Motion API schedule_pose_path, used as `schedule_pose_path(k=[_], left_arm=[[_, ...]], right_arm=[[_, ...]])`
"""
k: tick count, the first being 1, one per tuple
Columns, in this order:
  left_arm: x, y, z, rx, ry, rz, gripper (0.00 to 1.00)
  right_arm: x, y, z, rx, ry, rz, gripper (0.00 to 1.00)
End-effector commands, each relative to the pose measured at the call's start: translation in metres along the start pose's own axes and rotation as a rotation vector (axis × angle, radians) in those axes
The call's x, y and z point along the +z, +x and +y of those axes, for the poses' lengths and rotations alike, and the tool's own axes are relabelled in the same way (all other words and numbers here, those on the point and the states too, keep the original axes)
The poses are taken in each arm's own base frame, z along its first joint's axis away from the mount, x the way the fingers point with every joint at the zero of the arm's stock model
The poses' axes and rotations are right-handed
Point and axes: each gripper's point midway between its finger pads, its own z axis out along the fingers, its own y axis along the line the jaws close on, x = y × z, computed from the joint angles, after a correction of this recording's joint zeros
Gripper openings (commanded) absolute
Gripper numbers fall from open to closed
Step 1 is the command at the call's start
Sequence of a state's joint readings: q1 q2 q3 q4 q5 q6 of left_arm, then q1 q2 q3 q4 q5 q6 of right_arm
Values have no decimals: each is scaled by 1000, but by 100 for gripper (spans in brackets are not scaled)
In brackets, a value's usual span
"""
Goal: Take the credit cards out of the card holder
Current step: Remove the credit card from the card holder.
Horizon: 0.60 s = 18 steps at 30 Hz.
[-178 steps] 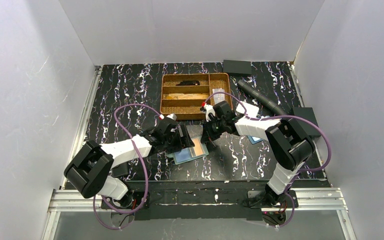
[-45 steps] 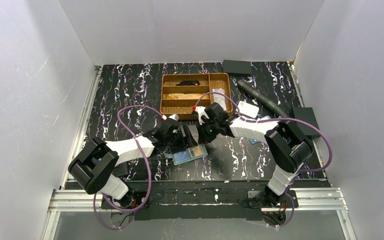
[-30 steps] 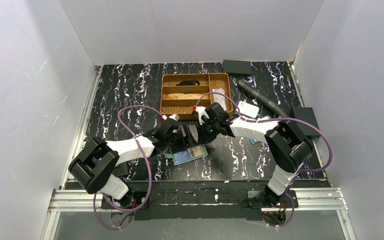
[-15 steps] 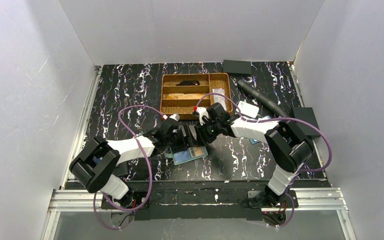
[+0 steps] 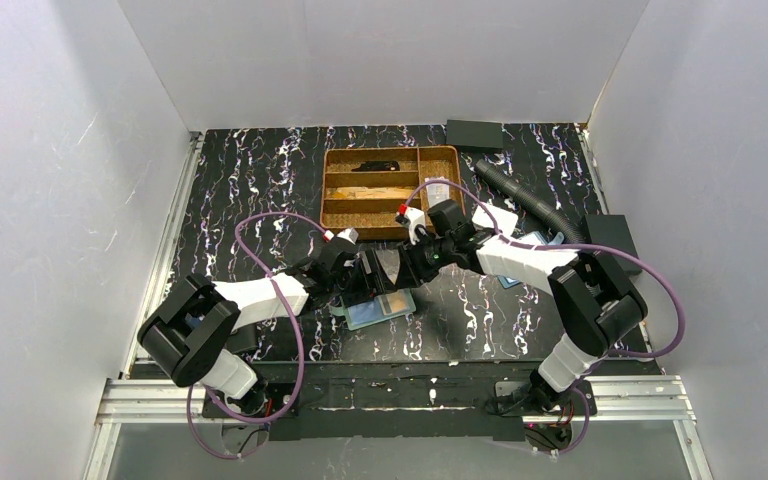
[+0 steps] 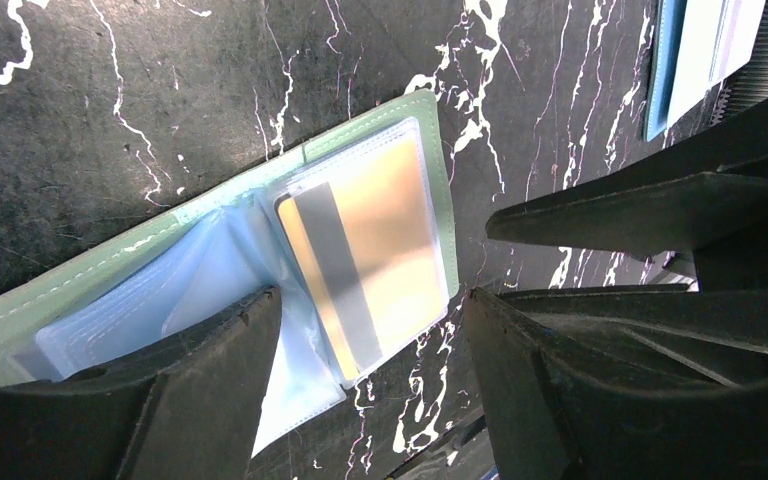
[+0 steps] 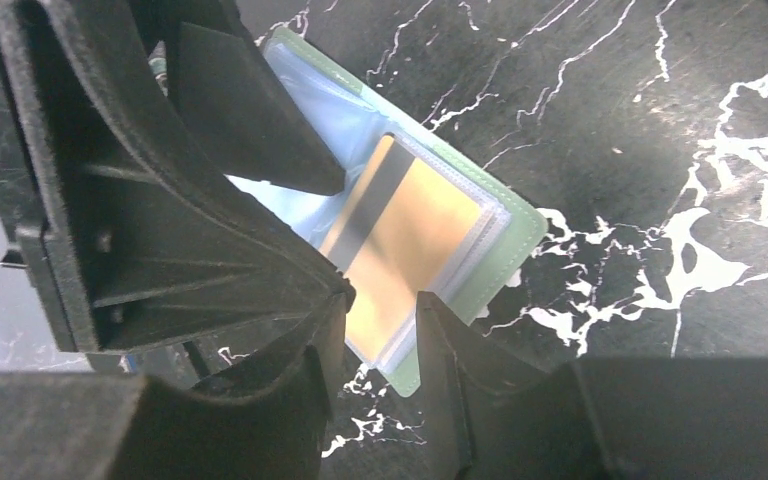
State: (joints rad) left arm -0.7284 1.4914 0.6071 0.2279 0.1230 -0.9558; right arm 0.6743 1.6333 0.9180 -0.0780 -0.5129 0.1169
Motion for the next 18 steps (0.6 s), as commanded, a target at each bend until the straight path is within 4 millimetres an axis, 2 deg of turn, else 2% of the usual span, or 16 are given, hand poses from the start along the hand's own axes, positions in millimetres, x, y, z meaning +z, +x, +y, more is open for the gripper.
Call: schedule_pose_path(k=[1, 10, 18], left_arm=[[4, 36, 53, -13, -170, 99, 69], [5, 36, 54, -16, -172, 101, 69], [5, 38, 55, -17, -173, 101, 68]], right_arm=[[9, 1, 28, 44, -141, 6, 41], [19, 12, 8, 91, -59, 45, 41], [26, 20, 9, 129, -82, 75, 41]])
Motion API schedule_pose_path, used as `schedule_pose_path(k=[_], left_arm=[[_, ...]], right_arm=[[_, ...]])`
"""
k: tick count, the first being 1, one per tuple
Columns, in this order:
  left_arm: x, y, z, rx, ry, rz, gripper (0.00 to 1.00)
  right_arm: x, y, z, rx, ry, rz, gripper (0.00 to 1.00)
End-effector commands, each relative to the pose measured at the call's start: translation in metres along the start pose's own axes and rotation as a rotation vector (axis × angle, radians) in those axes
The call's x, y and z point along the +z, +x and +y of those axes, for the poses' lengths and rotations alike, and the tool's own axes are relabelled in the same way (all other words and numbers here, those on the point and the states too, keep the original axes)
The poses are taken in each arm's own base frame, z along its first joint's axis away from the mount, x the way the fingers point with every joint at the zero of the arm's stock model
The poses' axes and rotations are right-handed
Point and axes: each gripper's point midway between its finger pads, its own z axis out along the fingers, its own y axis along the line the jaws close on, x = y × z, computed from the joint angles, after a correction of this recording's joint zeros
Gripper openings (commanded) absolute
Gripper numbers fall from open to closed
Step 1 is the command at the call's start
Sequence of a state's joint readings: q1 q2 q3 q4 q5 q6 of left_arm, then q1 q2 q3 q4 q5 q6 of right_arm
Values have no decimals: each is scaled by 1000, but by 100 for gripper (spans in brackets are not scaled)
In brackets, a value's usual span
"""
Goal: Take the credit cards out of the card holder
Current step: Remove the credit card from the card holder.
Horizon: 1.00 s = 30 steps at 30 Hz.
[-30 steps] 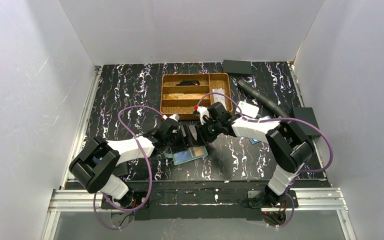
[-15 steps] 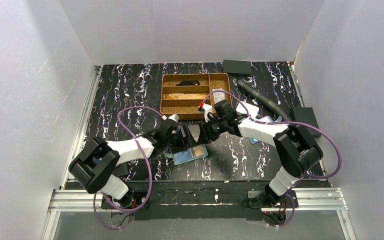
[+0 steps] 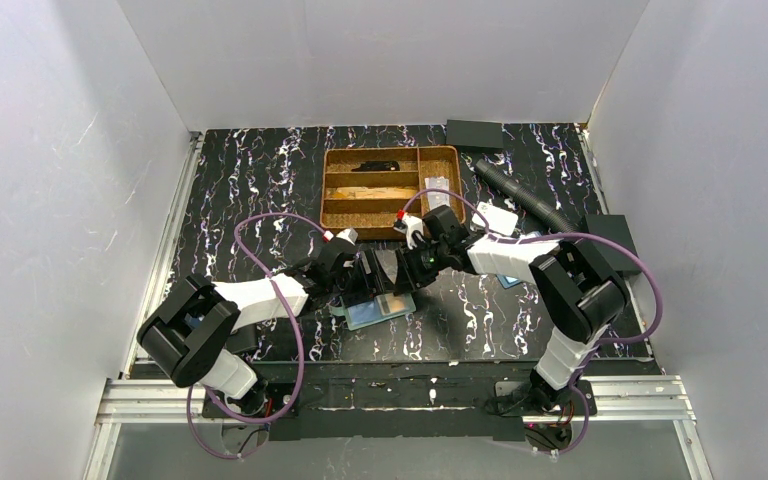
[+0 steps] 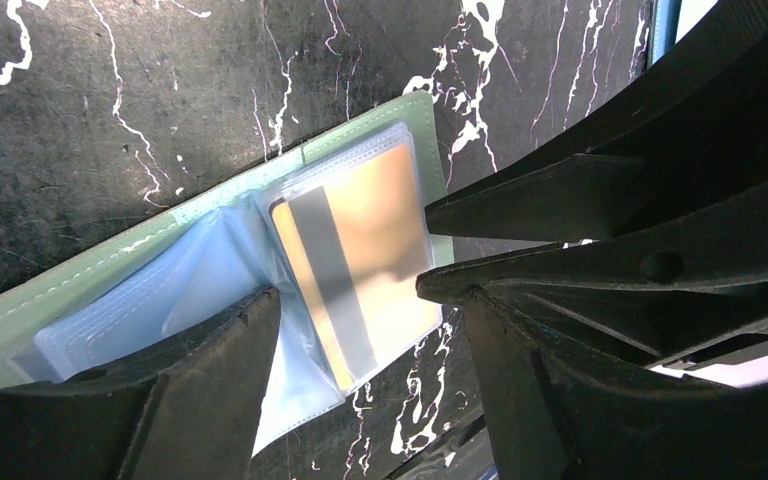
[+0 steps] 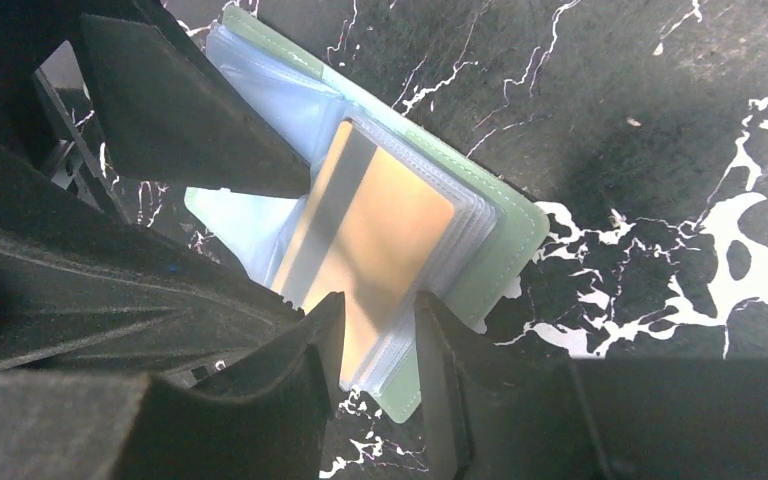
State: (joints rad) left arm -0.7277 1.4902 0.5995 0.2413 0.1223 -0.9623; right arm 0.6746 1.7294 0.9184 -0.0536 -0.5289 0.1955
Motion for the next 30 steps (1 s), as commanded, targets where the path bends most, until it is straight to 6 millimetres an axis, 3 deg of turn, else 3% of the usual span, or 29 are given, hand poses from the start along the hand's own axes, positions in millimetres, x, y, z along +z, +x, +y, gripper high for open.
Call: schedule_pose_path(k=[1, 7, 13, 18, 30], left_arm=[[4, 38, 56, -11, -179, 107, 68], [4, 39, 59, -11, -185, 108, 66], [4, 40, 59, -12, -184, 106, 64], [2, 39, 53, 8, -148, 105, 64], [-6, 40, 33, 76, -4, 101, 68]], right_arm=[[8, 1, 18, 12, -81, 20, 40], [5, -3, 24, -5, -101, 10, 22], [-12, -22, 42, -37, -176, -67, 21], [-19, -22, 64, 5, -308, -92, 20], [-8, -28, 62, 105, -348, -67, 22]])
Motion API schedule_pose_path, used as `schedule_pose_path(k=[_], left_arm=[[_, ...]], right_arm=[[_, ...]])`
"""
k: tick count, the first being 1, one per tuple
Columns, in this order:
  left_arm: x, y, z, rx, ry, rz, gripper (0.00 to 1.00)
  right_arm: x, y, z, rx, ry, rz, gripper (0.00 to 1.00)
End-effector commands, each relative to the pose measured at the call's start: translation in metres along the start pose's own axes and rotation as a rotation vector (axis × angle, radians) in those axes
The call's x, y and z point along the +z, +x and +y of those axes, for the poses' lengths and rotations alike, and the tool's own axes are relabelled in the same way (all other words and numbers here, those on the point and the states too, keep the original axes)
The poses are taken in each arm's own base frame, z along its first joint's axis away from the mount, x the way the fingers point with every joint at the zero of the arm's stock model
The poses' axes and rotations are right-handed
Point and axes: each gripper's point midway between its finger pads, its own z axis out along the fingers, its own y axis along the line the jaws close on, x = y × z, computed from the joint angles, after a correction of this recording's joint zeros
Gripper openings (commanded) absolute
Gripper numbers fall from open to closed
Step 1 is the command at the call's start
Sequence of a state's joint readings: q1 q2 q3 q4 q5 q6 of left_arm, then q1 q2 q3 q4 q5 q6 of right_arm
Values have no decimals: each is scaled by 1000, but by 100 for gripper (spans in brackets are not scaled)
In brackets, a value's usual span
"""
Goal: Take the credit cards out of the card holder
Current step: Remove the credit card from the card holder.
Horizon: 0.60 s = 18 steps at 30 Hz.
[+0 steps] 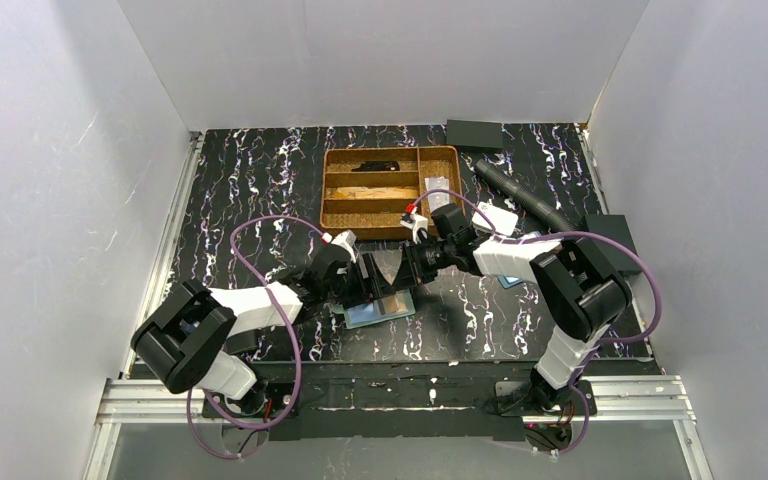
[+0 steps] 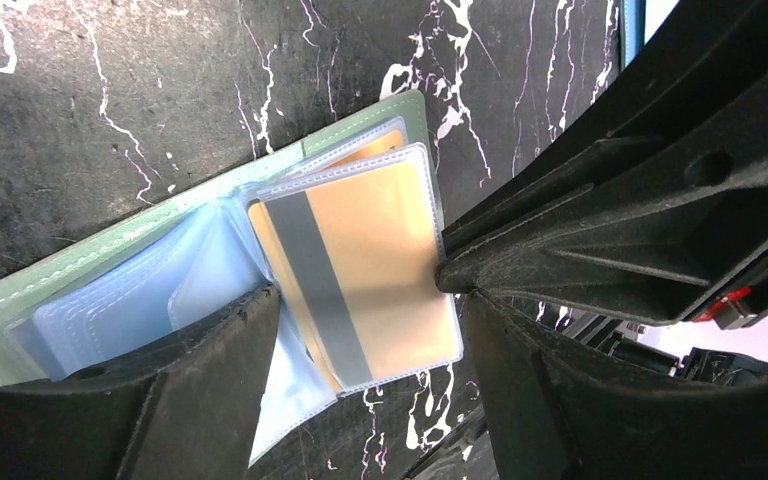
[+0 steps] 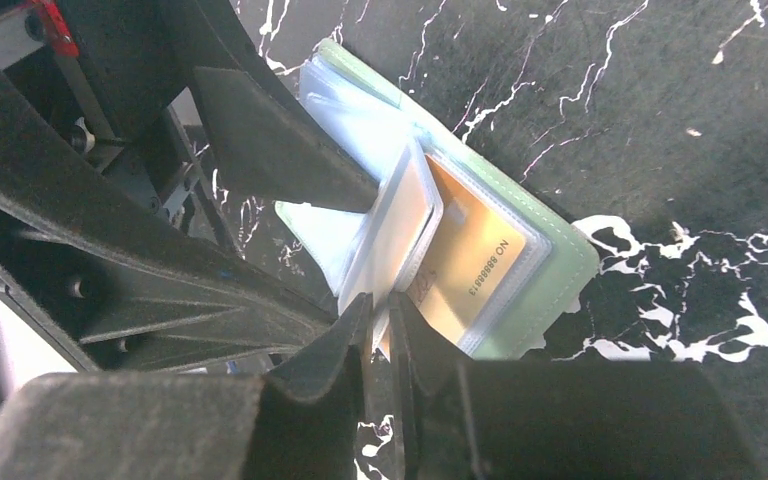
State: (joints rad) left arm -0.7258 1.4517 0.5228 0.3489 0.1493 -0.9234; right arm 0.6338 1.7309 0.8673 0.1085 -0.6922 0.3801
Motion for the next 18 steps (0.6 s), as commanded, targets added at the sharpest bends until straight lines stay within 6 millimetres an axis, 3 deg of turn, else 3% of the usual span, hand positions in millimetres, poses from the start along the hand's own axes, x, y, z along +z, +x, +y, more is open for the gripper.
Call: schedule_pose_path(k=[1, 12, 17, 18], left_arm=[[-4, 39, 31, 27, -65, 129, 69], [7, 47, 34, 3, -81, 184, 67], [6, 48, 38, -7, -92, 176, 63], [4, 48, 40, -8, -98, 171, 63]], right_arm=[[4, -11, 45, -24, -192, 9, 22], [-1, -16, 56, 3, -258, -8, 25], [0, -15, 48, -3, -216, -5, 26], [0, -15, 42, -23, -177, -10, 30]])
